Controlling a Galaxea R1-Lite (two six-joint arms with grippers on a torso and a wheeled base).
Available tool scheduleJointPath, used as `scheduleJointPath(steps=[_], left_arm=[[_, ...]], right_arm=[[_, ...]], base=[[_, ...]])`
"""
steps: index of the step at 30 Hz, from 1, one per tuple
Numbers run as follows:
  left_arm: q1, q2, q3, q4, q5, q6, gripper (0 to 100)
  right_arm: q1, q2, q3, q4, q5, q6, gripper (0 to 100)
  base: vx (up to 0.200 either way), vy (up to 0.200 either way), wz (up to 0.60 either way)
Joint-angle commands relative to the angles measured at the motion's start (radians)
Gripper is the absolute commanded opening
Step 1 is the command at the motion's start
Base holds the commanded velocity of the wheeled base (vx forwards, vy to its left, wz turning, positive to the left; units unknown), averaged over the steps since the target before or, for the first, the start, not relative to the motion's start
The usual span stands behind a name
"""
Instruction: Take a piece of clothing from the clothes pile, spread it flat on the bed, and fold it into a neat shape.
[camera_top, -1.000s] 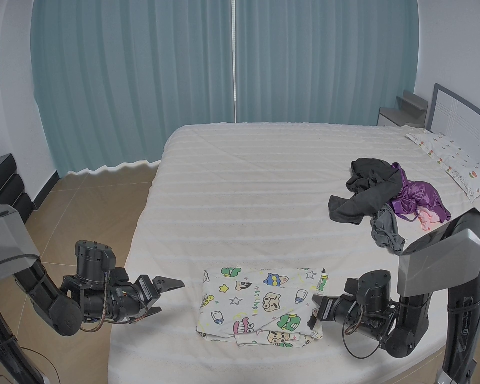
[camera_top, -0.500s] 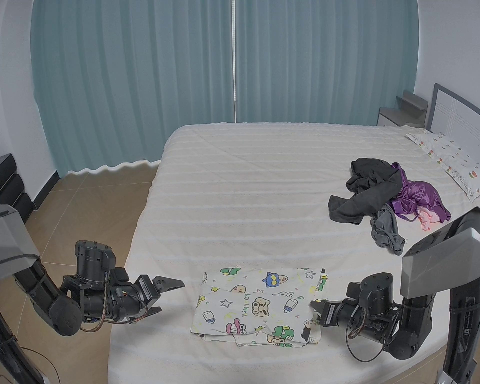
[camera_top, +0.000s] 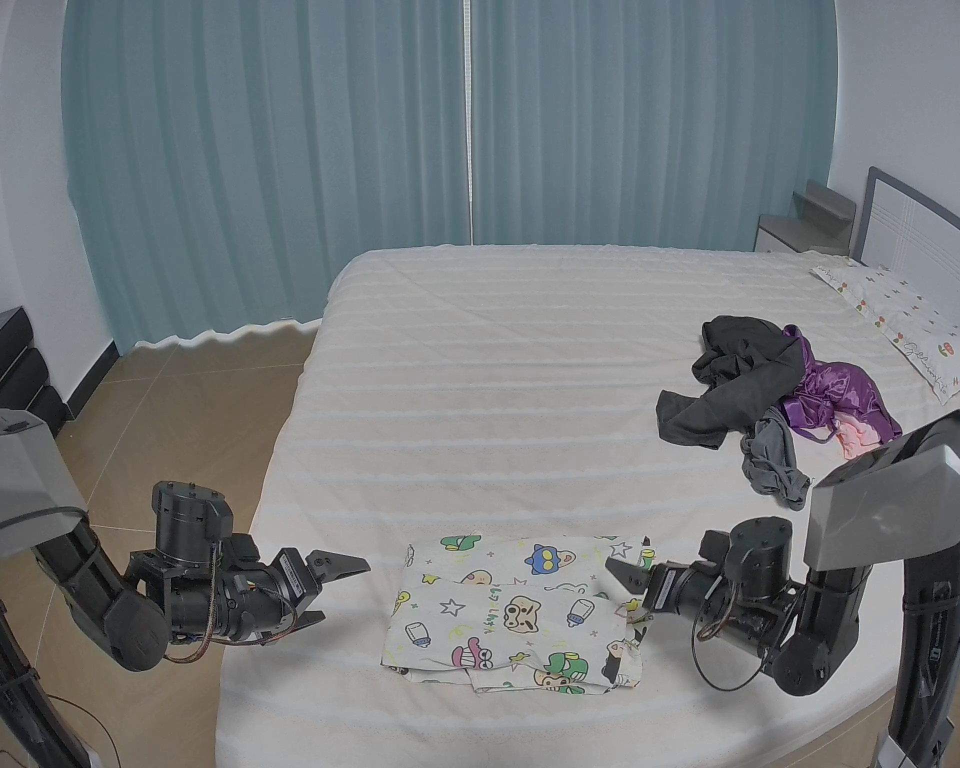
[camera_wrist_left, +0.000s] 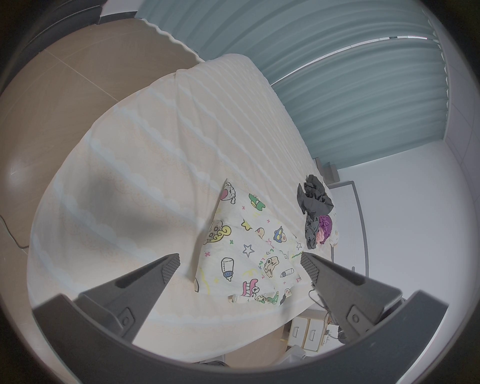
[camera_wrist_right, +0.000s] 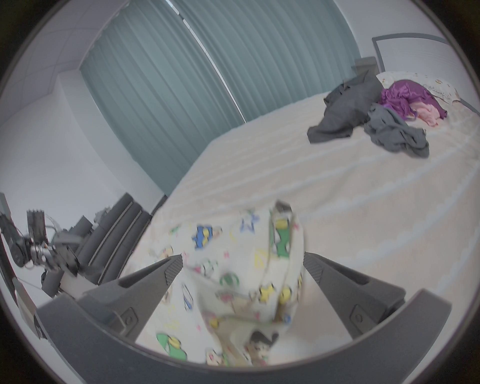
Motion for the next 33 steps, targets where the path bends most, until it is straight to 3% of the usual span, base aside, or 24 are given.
scheduleJointPath(steps=[1, 9, 27, 28, 33], left_arm=[[0.012, 0.051, -0.008, -0.028, -0.02, -0.002, 100], [0.01, 0.053, 0.011, -0.037, -0.065, -0.027, 100], [0.009, 0.061, 0.014, -0.038, -0.065, -0.028, 100], [0.009, 0.059, 0.015, -0.04, -0.065, -0.028, 100], [0.009, 0.059, 0.017, -0.038, -0.065, -0.028, 100]], right_arm=[[-0.023, -0.081, -0.114, 0.166, 0.057, 0.012, 100], [-0.023, 0.079, -0.22, 0.194, 0.101, 0.062, 100], [-0.027, 0.123, -0.271, 0.203, 0.104, 0.067, 100], [-0.029, 0.131, -0.269, 0.203, 0.104, 0.067, 0], [-0.039, 0.142, -0.271, 0.198, 0.095, 0.067, 0]], base=[[0.0, 0.0, 0.0], [0.0, 0.0, 0.0], [0.0, 0.0, 0.0], [0.0, 0.0, 0.0], [0.0, 0.0, 0.0]])
